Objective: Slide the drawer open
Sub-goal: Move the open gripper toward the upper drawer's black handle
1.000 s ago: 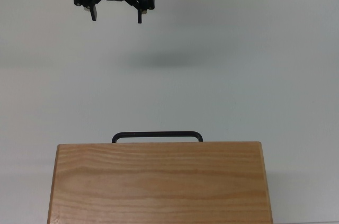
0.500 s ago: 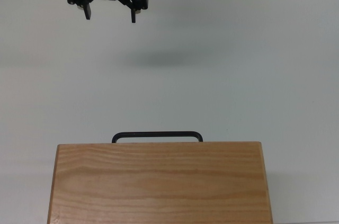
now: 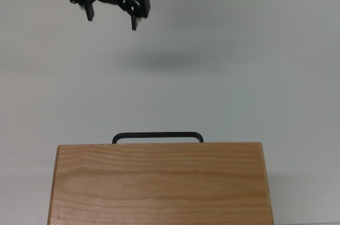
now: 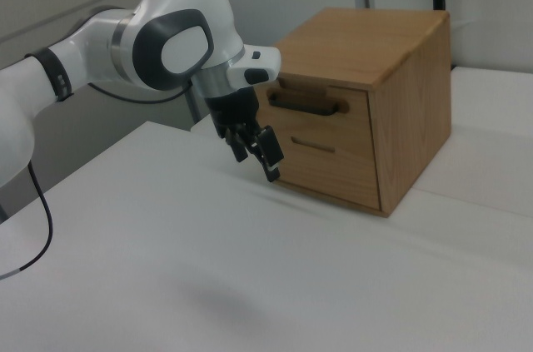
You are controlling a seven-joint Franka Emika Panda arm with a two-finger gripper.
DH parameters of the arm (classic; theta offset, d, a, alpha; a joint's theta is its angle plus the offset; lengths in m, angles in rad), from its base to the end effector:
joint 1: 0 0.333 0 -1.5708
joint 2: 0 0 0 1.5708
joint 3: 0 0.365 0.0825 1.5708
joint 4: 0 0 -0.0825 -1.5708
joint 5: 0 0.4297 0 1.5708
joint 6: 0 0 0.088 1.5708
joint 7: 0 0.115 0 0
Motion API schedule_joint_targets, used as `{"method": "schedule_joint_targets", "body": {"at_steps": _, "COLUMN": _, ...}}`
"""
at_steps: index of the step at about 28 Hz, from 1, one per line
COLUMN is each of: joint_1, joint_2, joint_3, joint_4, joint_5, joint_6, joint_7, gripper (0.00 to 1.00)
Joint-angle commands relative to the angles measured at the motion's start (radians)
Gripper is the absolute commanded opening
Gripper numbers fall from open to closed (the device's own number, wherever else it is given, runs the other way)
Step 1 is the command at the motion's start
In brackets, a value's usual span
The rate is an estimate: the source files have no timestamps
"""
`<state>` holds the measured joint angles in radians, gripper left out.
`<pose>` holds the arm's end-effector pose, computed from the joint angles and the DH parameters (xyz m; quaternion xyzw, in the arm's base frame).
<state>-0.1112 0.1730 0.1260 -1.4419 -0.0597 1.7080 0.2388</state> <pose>0.6750 -0.0039 0.6364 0.9926 -0.1104 0.0492 0.0128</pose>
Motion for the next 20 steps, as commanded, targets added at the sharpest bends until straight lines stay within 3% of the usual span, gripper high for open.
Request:
{"method": "schedule_joint_targets", "body": {"at_steps": 1, "joint_1": 0.011, "joint_2": 0.008, "joint_3": 0.004, "joint_4": -0.017, "joint_5": 0.018, "joint_6": 0.084, "joint_7": 0.227, "gripper": 1.0}}
{"method": "schedule_joint_targets", "body": {"at_steps": 8, "joint_1": 0.011, "joint_2": 0.029, "joint_3": 0.018, "joint_4": -0.015, "joint_5": 0.003, "joint_6": 0.249, "joint_7": 0.64, "gripper": 1.0}}
{"method": "schedule_joint_targets", "body": {"at_steps": 15, "joint_1": 0.015, "joint_2": 0.066, "joint_3": 0.027, "joint_4": -0.006, "joint_5": -0.011, "joint_6": 0.295, "joint_7": 1.054, "gripper": 1.0}}
{"method": "schedule_joint_targets", "body": {"at_steps": 20, "joint_1": 0.016, "joint_2": 0.08, "joint_3": 0.052, "joint_4": -0.005, "joint_5": -0.009, "joint_6": 0.3, "joint_7": 1.218, "gripper": 1.0}}
